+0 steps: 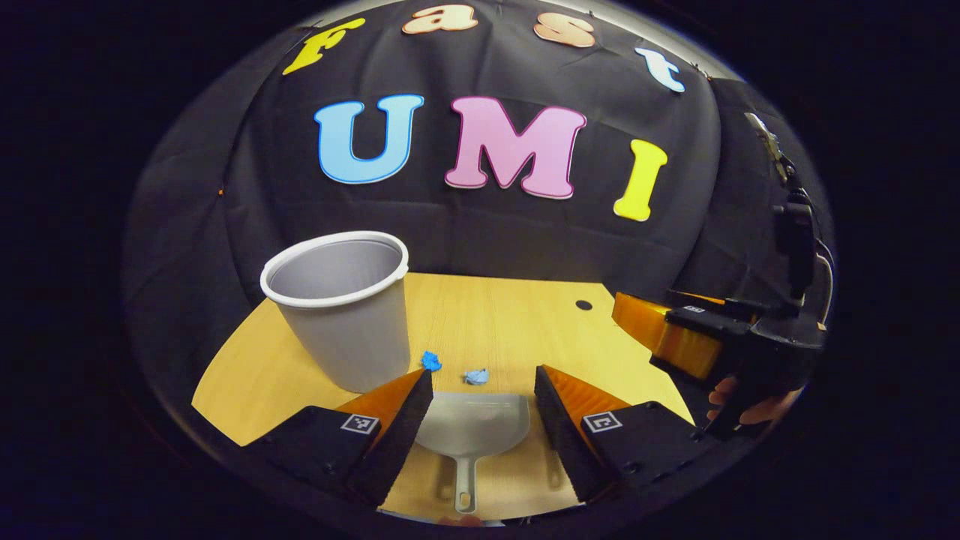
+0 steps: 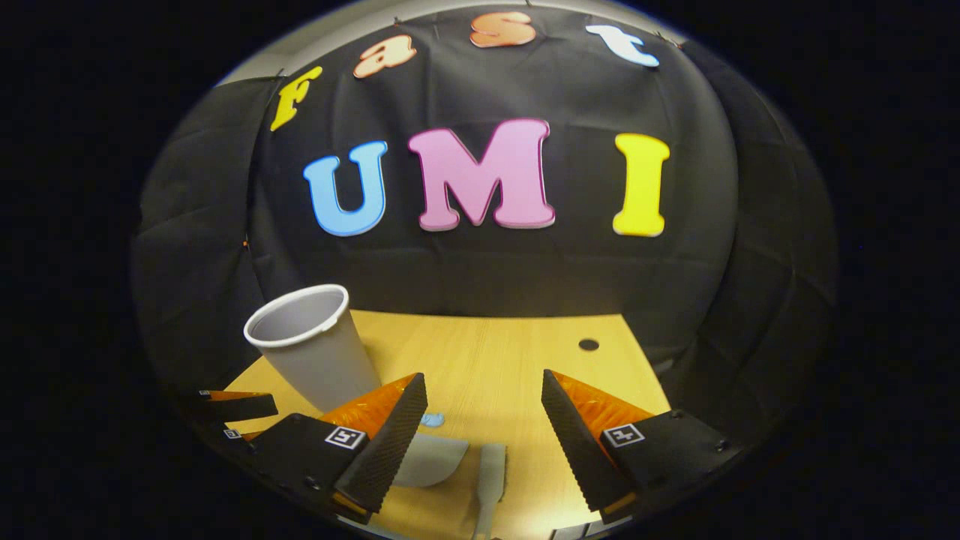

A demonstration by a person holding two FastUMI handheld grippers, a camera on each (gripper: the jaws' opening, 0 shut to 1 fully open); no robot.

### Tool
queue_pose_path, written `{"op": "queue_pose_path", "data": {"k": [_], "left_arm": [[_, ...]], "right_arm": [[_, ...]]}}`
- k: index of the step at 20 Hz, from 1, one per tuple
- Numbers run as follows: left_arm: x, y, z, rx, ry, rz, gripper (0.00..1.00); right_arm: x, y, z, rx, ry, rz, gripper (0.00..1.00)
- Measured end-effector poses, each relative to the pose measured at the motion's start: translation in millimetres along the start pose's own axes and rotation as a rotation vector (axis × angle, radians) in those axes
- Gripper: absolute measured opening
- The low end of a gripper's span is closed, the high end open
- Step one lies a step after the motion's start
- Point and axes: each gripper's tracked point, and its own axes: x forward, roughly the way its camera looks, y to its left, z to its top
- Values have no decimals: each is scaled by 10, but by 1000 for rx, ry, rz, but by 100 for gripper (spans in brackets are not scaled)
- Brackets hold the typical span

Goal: Pick up the small broom and dustpan from the desktop, sweep the trash into the dustpan with the broom, and then empty the trash into the garbage bin.

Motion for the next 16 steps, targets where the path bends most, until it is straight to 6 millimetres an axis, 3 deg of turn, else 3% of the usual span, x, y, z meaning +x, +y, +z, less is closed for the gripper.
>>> {"op": "queue_pose_path", "data": {"k": [3, 4, 7, 10, 11, 12, 16], "left_arm": [[111, -51, -337, -1, 220, -15, 83], [143, -63, -423, -13, 261, -21, 83], [194, -143, -683, -15, 393, -37, 83], [95, -132, -653, -29, 516, -46, 83], [74, -129, -644, -44, 554, -43, 83], [75, -143, -704, -57, 590, -45, 83], [130, -120, -829, -46, 737, -20, 83]], "right_arm": [[110, 17, -578, 26, 219, 28, 94], [135, -7, -752, 28, 289, 29, 99], [164, -84, -1116, 9, 433, 17, 97], [169, -166, -1543, -20, 582, 6, 97], [165, -190, -1674, -25, 628, 9, 91], [167, -210, -1799, -35, 671, 10, 97], [184, -314, -2290, -47, 837, -7, 97]]}}
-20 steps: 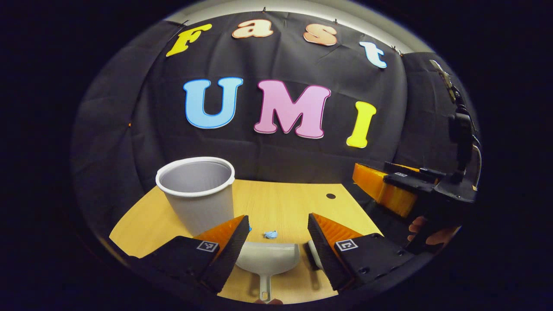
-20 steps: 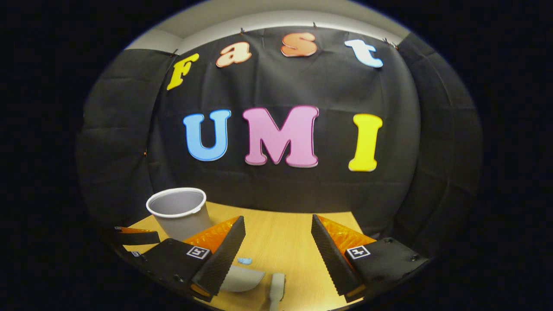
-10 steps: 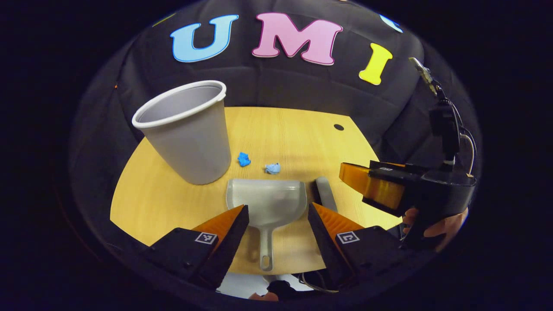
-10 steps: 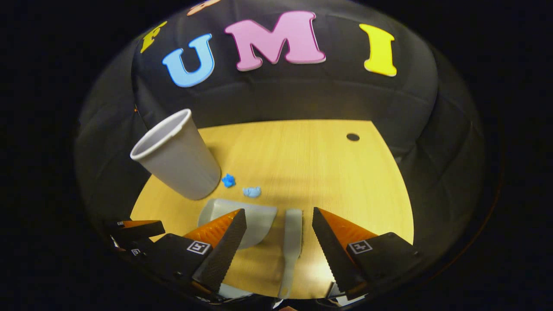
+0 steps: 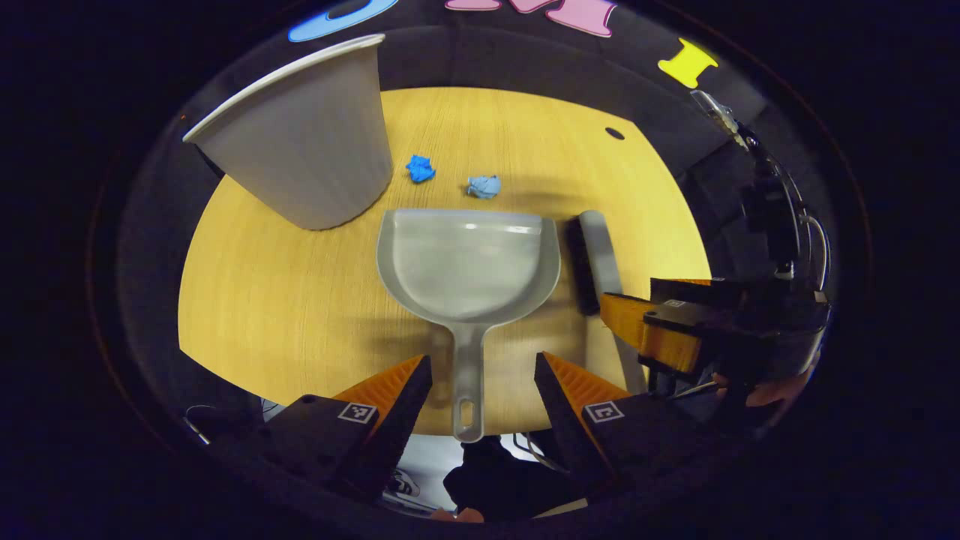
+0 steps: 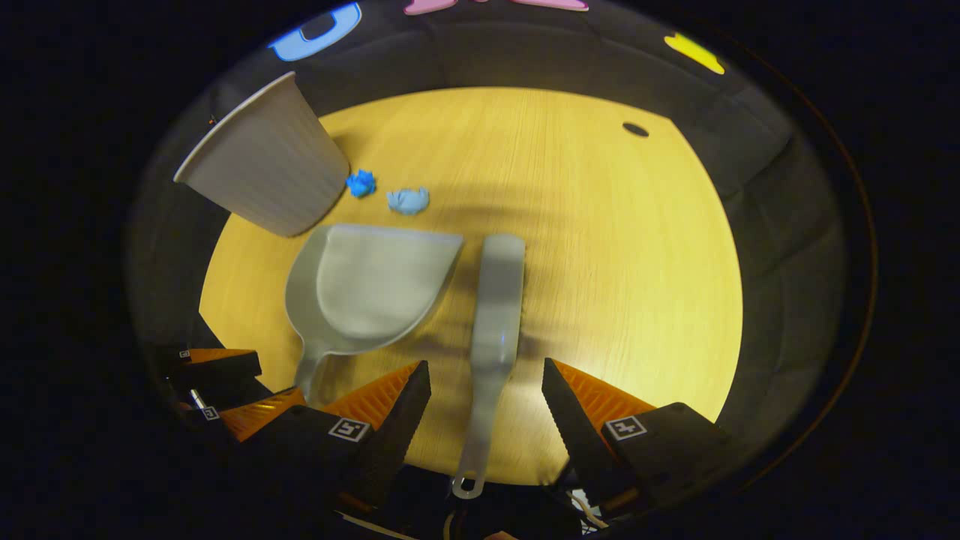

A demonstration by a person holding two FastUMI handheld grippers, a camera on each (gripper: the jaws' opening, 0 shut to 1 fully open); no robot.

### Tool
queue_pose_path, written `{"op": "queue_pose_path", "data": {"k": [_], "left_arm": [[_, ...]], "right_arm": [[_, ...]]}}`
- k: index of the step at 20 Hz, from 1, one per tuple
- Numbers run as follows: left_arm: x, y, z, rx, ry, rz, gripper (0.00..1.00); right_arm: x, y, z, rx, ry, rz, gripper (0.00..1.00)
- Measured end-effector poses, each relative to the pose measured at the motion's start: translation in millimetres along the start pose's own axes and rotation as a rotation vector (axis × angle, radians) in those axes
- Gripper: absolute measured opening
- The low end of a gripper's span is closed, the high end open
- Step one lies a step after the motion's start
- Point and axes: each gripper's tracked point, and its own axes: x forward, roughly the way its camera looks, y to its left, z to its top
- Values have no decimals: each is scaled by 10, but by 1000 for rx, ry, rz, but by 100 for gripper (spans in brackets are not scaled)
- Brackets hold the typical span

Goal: Pick up the small broom and dustpan from the desktop, sweep the trash into the dustpan with the broom, and then empty the trash into the garbage bin.

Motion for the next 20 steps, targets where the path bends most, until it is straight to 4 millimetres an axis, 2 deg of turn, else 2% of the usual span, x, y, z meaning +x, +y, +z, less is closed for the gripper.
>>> {"op": "queue_pose_path", "data": {"k": [3, 10, 12, 18, 19, 20], "left_arm": [[115, -38, -4, 19, 88, 11, 83], [252, 20, 71, -10, 160, 21, 83], [307, 60, 114, -17, 171, 30, 84], [479, 81, 164, -3, 224, 25, 83], [505, 59, 182, 3, 229, 23, 82], [524, 41, 186, 7, 229, 16, 81]], "right_arm": [[194, -67, -62, -52, 76, -36, 98], [509, -73, -12, -48, 183, -68, 98], [566, -94, -23, -45, 204, -79, 100], [675, -90, -20, -24, 244, -95, 98], [675, -64, -20, -21, 244, -90, 90], [672, -54, -27, -16, 251, -88, 94]]}}
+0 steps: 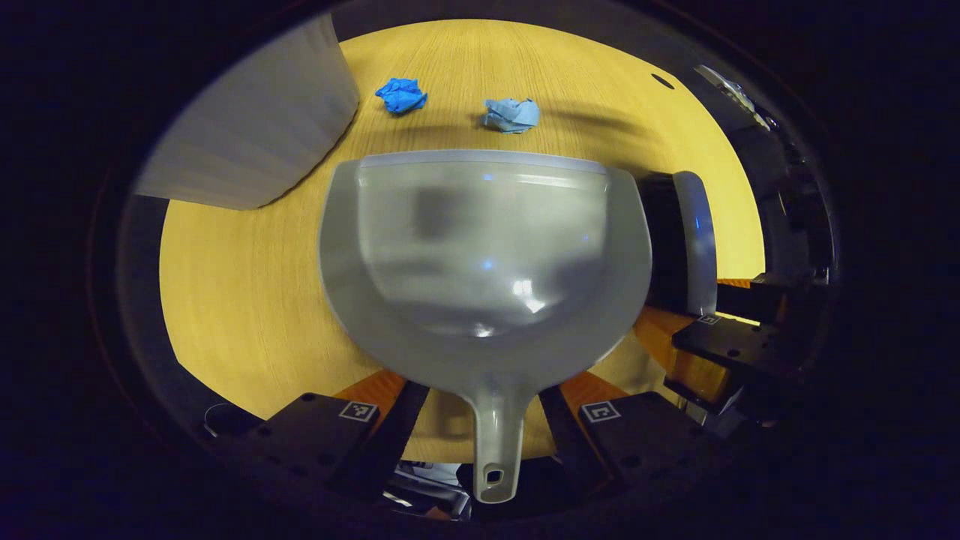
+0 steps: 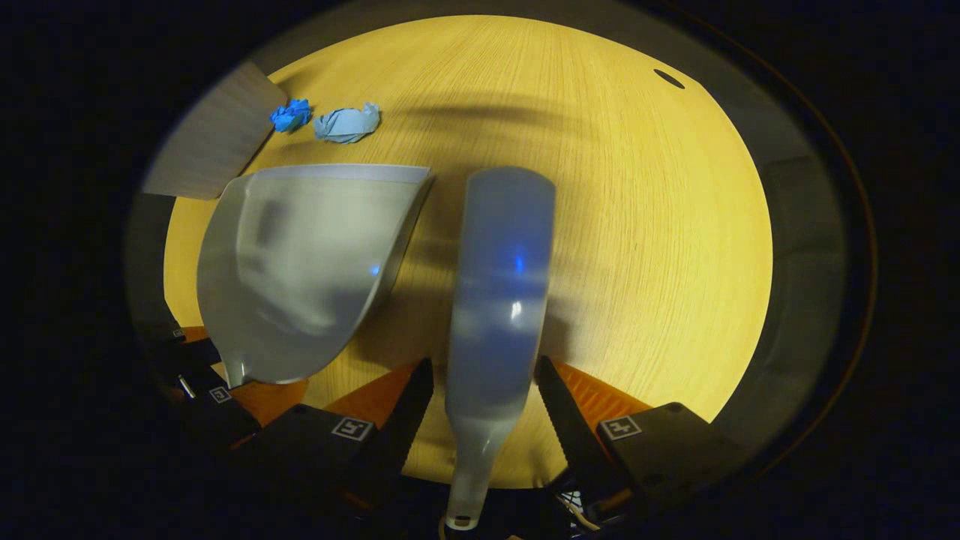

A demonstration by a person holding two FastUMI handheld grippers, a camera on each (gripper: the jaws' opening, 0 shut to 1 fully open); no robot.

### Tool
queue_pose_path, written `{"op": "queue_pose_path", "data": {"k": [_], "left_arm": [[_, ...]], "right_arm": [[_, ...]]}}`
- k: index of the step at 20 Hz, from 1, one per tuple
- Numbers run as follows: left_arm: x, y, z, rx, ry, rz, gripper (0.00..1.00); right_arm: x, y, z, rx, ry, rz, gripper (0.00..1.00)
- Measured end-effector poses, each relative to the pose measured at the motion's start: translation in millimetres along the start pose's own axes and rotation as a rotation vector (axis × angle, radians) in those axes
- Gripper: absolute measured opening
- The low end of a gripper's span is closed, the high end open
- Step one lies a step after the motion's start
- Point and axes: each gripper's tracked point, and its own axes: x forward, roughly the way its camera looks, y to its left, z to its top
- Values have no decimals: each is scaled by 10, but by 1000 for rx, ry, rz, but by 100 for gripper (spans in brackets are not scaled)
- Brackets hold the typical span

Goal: Pick up the small broom and dustpan from the desktop, sweep the trash into the dustpan with the broom, and then empty the trash into the garbage bin.

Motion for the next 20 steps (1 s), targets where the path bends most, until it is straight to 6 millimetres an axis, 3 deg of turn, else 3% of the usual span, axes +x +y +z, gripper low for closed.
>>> {"op": "queue_pose_path", "data": {"k": [2, 4, 5, 6, 8, 10, 11, 13, 14, 15, 16, 20], "left_arm": [[19, -22, 24, 11, 3, 2, 66], [36, -22, 54, 12, 8, 13, 49], [37, -27, 41, 20, 22, 11, 36], [48, -16, 34, 23, 32, 12, 37], [49, -15, 41, 30, 33, 6, 31], [50, -14, 43, 49, 25, -6, 30], [53, 0, 47, 66, 9, -12, 29], [53, 40, 37, 108, -8, -12, 28], [59, 62, 25, 126, -18, -10, 27], [59, 80, 7, 141, -28, -18, 27], [48, 81, -43, 147, -26, -30, 27], [-25, 259, -213, 207, -26, 14, 27]], "right_arm": [[-9, 0, 13, 12, 4, 0, 88], [-2, 2, 5, 17, 5, 3, 72], [5, -6, 10, 16, 11, 4, 55], [-12, -9, 7, 14, 11, 4, 46], [-7, 2, -42, 24, 38, 9, 49], [4, 25, -85, 8, 46, 19, 38], [-11, 23, -86, -25, 40, 26, 40], [-22, -3, -71, -56, 21, 36, 35], [-60, 7, -61, -46, 12, 56, 27], [-105, 23, -52, -40, 5, 83, 35], [-150, 19, -10, -30, -9, 105, 27], [-490, -112, 196, -85, -76, 146, 27]]}}
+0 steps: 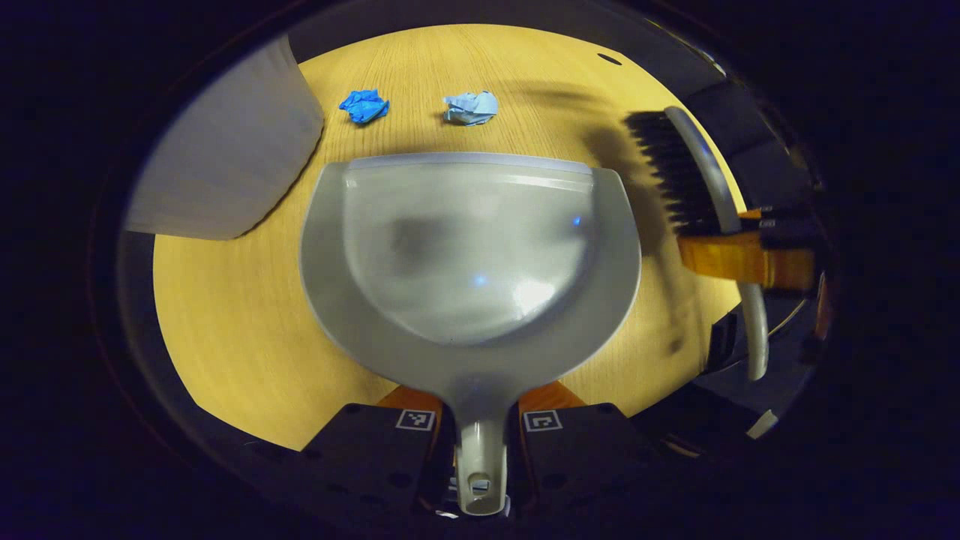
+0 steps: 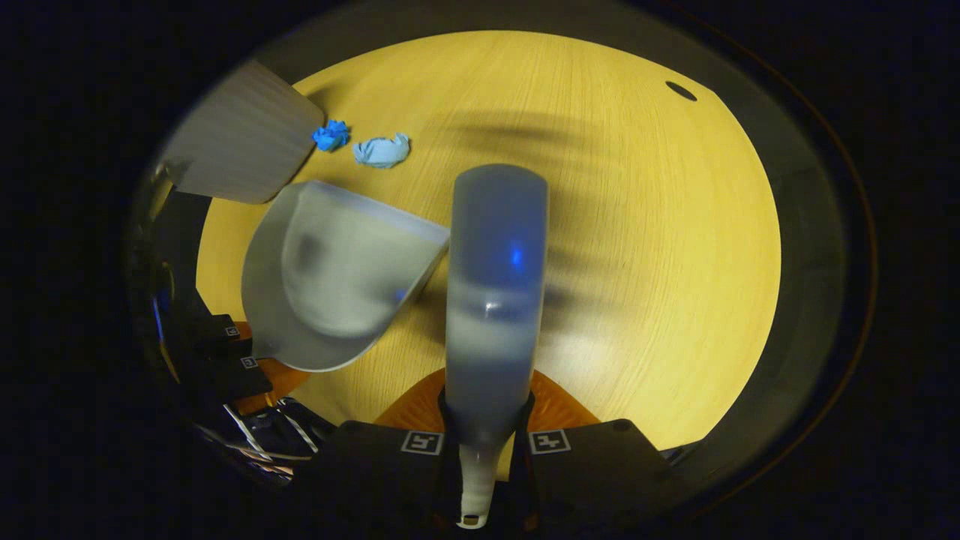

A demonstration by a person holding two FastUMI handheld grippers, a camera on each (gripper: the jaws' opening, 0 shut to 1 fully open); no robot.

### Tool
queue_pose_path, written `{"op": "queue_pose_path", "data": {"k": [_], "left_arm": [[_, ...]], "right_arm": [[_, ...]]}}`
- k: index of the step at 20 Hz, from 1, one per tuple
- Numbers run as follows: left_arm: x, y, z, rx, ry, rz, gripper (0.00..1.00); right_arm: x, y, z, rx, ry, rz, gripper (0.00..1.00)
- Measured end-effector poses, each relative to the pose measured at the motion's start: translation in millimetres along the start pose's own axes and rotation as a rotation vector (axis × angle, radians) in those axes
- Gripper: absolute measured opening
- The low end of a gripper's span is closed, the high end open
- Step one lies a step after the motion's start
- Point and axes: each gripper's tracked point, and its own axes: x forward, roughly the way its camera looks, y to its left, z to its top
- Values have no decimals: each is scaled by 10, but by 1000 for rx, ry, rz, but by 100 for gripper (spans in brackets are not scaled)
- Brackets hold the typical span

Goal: Pick up the small broom and dustpan from the desktop, sweep the trash into the dustpan with the broom, and then empty the trash into the garbage bin.

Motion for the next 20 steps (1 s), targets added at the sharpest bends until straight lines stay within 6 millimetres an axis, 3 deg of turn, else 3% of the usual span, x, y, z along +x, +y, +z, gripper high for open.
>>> {"op": "queue_pose_path", "data": {"k": [4, 7, 9, 12, 15, 20], "left_arm": [[5, 70, -132, -1, 12, -5, 27], [-9, 137, -165, 15, -1, 7, 27], [10, 158, -184, 10, -2, 0, 26], [21, 197, -175, 28, -5, 0, 27], [31, 254, -159, 48, 2, 6, 27], [57, 380, -112, 67, 6, 19, 27]], "right_arm": [[-282, -87, 545, -132, -92, 9, 26], [-258, -173, 1025, -283, -112, -28, 26], [-271, -219, 1453, -426, -143, -86, 26], [-184, 170, 1948, -507, -152, 13, 25], [116, 378, 2104, -624, -82, 39, 25], [345, 648, 2308, -696, -57, 71, 26]]}}
